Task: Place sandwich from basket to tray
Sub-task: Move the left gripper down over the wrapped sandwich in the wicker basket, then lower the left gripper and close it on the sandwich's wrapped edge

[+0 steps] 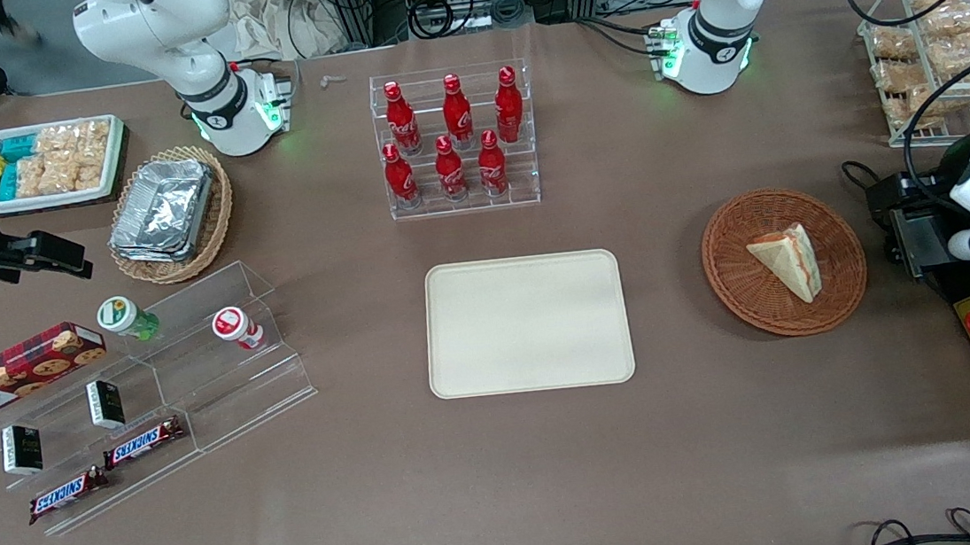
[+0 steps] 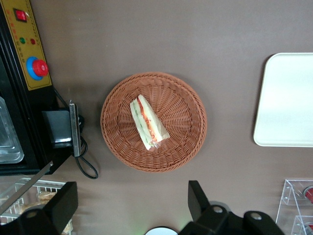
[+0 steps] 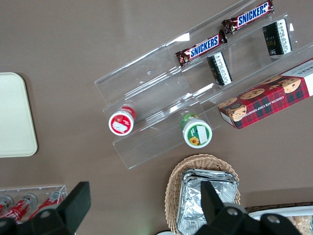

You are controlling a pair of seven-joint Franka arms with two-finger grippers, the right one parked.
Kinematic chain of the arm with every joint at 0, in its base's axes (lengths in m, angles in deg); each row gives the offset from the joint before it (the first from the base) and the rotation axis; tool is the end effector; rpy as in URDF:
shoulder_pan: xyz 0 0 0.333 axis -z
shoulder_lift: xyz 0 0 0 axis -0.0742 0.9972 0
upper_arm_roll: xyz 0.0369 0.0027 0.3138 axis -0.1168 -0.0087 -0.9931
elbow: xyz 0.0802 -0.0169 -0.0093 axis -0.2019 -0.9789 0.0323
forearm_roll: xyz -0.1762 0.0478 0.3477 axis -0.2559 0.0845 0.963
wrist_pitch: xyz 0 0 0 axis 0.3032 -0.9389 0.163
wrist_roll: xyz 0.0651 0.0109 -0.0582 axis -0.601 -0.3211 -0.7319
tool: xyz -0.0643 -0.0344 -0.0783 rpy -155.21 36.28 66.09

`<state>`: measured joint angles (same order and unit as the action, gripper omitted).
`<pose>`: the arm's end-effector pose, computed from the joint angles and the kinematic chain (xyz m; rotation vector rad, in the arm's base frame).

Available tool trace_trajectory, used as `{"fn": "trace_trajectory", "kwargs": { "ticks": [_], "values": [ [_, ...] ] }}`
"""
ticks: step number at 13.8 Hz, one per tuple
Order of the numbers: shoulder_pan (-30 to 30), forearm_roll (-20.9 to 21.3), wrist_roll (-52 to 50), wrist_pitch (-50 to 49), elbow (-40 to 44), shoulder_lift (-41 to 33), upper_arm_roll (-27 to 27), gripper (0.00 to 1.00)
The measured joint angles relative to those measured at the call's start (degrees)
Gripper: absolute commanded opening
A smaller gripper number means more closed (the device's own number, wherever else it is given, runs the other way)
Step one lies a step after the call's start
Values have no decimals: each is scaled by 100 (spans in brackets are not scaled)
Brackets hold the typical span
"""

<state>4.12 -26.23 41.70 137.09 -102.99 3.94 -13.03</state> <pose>0.5951 -0.0184 0.5801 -3.0634 0.0202 0.2435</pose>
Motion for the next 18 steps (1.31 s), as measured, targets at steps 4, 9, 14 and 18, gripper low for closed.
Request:
{"fn": "trace_trajectory", "kwargs": {
  "ticks": [4, 9, 14, 18],
  "values": [
    [-53, 0, -170, 1021, -1664, -827, -4, 100],
    [-112, -2, -633, 1981, -3328, -1472, -7, 100],
    [-394, -20, -1184, 3253, -4431, -1395, -11, 100],
    [-393, -21, -1760, 3595, -4562, -982, 4, 100]
  ]
}}
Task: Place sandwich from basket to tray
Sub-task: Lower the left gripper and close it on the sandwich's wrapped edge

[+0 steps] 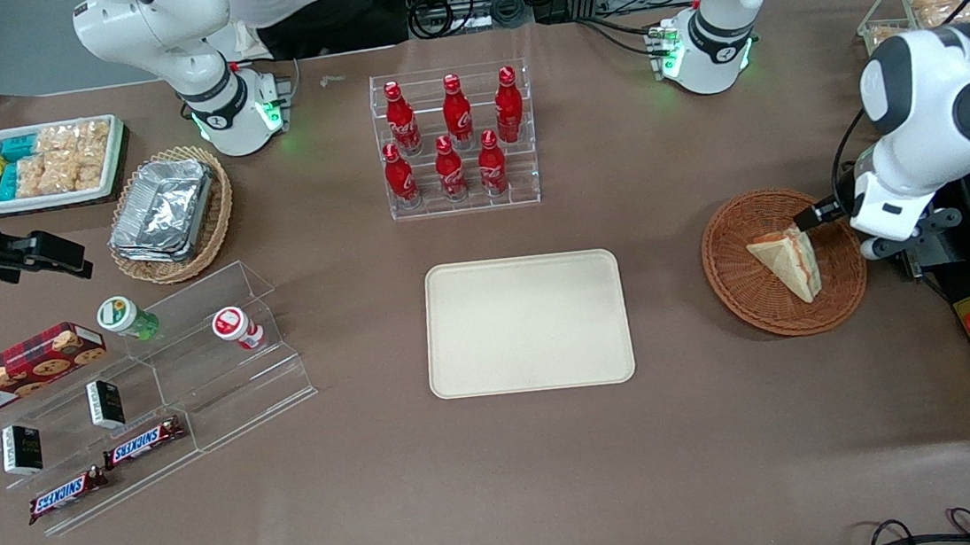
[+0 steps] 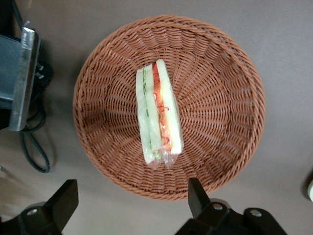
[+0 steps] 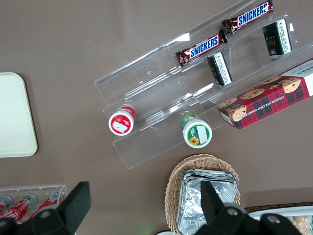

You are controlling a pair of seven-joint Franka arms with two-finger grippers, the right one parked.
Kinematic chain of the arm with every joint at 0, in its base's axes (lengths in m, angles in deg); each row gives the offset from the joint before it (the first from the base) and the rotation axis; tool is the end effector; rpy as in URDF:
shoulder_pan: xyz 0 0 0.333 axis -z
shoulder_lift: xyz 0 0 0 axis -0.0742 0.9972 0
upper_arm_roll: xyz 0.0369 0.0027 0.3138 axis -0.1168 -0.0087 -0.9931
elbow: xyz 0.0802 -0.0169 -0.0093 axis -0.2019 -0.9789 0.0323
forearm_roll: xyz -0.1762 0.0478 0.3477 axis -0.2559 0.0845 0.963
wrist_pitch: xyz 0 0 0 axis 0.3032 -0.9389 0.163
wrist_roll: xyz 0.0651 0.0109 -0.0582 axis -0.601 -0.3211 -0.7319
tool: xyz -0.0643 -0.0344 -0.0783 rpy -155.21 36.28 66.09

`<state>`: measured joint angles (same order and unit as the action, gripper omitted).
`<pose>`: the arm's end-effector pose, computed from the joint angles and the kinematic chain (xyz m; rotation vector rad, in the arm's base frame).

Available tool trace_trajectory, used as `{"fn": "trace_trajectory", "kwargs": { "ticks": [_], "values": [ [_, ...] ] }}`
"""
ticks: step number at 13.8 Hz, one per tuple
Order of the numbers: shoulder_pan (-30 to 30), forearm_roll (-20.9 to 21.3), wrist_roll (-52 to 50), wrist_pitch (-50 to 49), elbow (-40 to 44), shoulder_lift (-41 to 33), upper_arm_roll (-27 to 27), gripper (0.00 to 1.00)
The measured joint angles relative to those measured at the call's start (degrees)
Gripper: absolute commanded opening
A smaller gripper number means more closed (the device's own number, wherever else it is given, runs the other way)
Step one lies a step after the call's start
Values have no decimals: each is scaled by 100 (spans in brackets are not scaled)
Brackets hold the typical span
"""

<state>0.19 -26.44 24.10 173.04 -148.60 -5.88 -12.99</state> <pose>0.5120 0.0127 0.3602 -3.0131 -0.4878 0.2257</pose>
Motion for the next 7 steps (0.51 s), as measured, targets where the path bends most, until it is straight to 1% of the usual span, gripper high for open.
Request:
{"fn": "trace_trajectory", "kwargs": {
  "ticks": [4, 7],
  "values": [
    [4, 0, -393, 480, -4, 454, 19, 100],
    [-1, -8, -549, 576, -4, 752, 12, 100]
  ]
}}
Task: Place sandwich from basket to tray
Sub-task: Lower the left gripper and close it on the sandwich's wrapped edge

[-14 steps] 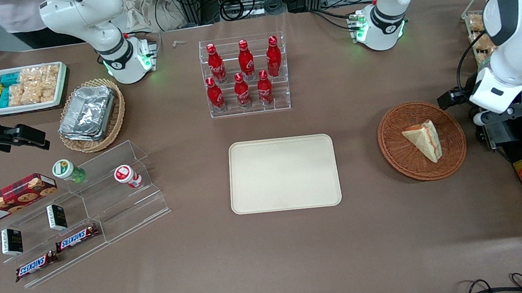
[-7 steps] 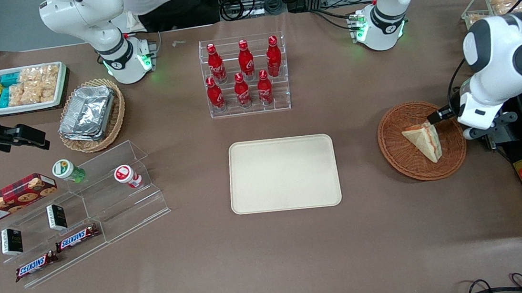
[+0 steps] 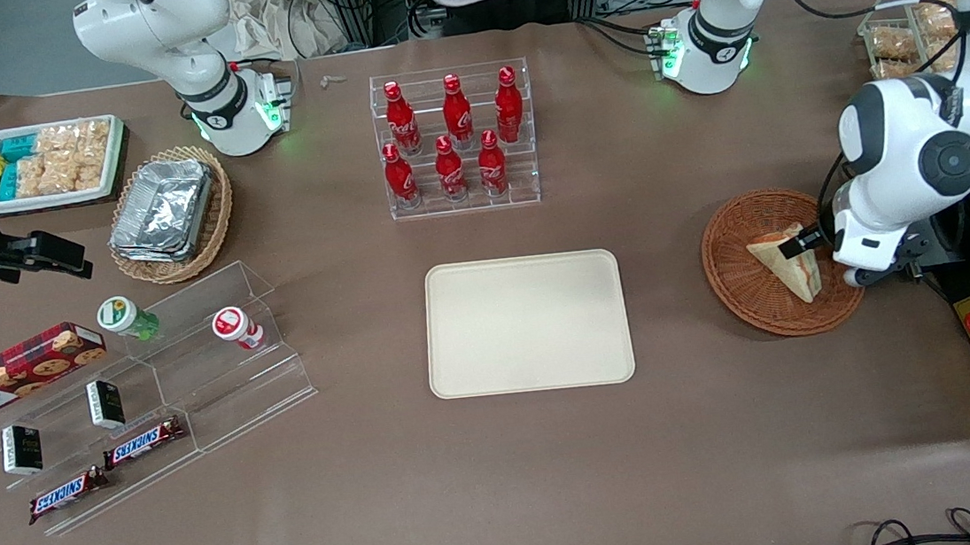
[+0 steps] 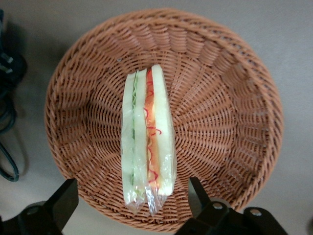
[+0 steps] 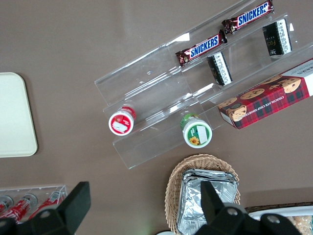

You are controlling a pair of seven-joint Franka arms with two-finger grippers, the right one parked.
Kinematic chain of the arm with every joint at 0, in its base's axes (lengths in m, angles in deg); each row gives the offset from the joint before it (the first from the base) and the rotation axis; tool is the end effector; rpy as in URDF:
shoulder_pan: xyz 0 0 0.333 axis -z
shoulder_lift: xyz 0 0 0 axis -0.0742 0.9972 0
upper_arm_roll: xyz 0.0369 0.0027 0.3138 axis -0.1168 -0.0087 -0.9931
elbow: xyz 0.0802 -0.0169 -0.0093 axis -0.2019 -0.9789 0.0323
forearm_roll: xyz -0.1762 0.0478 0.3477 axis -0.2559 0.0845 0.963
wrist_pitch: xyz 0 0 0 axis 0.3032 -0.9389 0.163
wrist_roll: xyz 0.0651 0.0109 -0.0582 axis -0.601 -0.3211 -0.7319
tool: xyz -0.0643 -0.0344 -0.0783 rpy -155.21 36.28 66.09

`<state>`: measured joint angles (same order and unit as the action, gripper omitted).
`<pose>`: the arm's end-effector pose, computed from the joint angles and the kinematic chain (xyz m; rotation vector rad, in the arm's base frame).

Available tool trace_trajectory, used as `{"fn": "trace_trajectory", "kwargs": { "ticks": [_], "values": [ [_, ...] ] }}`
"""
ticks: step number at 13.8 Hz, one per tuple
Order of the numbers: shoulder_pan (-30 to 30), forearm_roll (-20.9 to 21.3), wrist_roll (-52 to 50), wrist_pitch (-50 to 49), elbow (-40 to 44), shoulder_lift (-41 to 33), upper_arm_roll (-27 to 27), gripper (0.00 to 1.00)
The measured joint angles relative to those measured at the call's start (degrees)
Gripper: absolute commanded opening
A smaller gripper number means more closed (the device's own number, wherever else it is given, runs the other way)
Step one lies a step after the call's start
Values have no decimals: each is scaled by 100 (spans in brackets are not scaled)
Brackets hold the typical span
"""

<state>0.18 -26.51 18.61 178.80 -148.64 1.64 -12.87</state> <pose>0.5235 0.0110 0.2988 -2.9842 -0.6191 0.2698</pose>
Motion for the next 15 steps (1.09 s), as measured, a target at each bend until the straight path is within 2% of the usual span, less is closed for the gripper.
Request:
{"fn": "trace_trajectory", "kwargs": {
  "ticks": [10, 12, 15],
  "values": [
    [3, -34, -608, 209, 0, 462, 14, 98],
    [3, -35, -632, 209, 0, 507, 14, 83],
    [3, -35, -756, 206, 0, 517, 14, 49]
  ]
}}
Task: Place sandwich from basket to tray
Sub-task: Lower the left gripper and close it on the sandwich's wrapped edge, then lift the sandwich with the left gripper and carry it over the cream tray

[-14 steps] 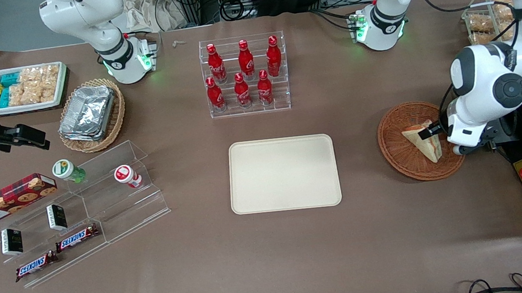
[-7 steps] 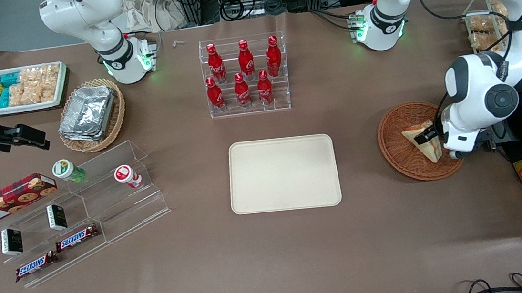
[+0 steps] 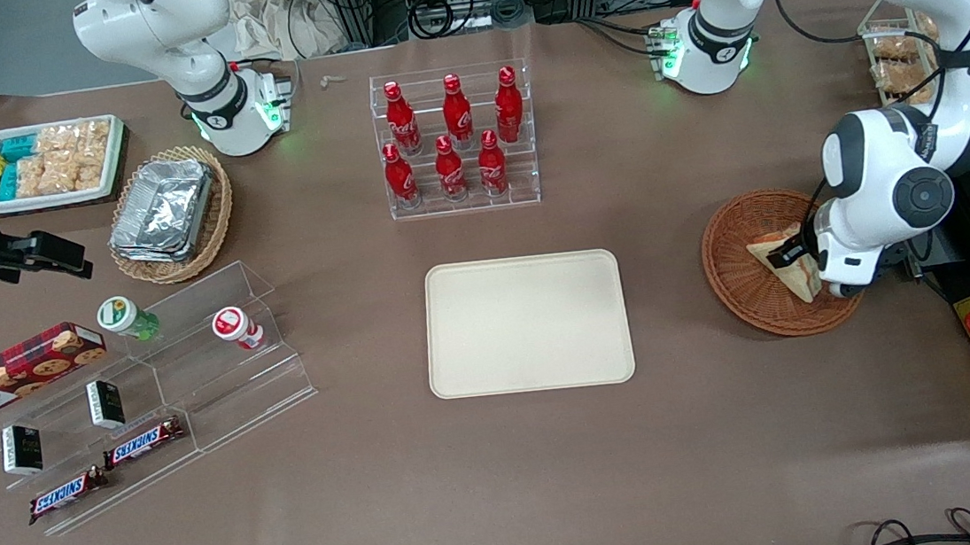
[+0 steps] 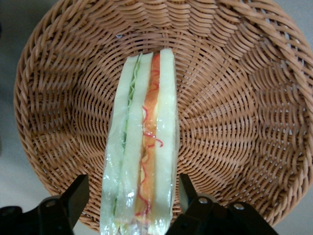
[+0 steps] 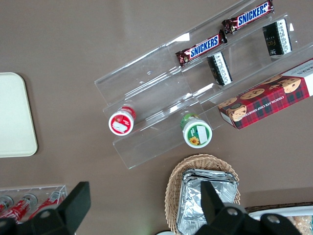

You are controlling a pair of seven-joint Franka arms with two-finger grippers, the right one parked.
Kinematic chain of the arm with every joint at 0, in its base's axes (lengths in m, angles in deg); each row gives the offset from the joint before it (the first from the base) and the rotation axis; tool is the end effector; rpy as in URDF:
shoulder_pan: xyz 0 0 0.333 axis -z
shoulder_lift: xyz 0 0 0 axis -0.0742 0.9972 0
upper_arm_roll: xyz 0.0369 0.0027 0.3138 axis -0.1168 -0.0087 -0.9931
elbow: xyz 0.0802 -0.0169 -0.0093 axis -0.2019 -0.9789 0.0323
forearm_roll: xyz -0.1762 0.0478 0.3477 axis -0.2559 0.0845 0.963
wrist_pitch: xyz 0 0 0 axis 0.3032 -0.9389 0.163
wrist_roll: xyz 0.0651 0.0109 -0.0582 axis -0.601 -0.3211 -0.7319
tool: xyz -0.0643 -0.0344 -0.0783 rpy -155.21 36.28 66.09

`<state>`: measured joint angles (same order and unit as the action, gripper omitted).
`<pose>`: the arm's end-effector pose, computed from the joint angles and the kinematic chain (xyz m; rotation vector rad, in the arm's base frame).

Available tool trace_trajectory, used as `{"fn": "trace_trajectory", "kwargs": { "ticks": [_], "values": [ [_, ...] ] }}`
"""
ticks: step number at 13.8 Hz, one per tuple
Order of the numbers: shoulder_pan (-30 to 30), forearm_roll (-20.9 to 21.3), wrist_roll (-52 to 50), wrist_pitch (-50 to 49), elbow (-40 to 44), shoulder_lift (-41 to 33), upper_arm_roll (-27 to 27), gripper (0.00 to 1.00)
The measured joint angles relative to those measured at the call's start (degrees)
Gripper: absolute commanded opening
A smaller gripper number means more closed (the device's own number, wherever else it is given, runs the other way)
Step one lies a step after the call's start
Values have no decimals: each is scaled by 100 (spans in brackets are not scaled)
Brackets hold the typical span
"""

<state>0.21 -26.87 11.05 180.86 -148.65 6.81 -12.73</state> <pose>0.5228 0.0086 0.2538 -2.9168 -0.8060 0.3439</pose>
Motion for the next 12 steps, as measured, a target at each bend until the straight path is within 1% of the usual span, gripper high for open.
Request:
{"fn": "trace_trajectory", "kwargs": {
  "ticks": [2, 3, 4, 5, 7, 8, 12],
  "values": [
    [1, 0, -194, 1, 3, 0, 4, 28],
    [2, 0, -245, 1, 11, 0, 12, 19],
    [5, 0, -286, 2, 28, 0, 25, 12],
    [11, 0, -334, 1, 49, 0, 35, 9],
    [17, 0, -396, -110, 151, -1, 48, 9],
    [17, 2, -397, -364, 299, -4, 52, 9],
    [48, 8, -361, -2056, 1560, -66, 98, 9]
  ]
}}
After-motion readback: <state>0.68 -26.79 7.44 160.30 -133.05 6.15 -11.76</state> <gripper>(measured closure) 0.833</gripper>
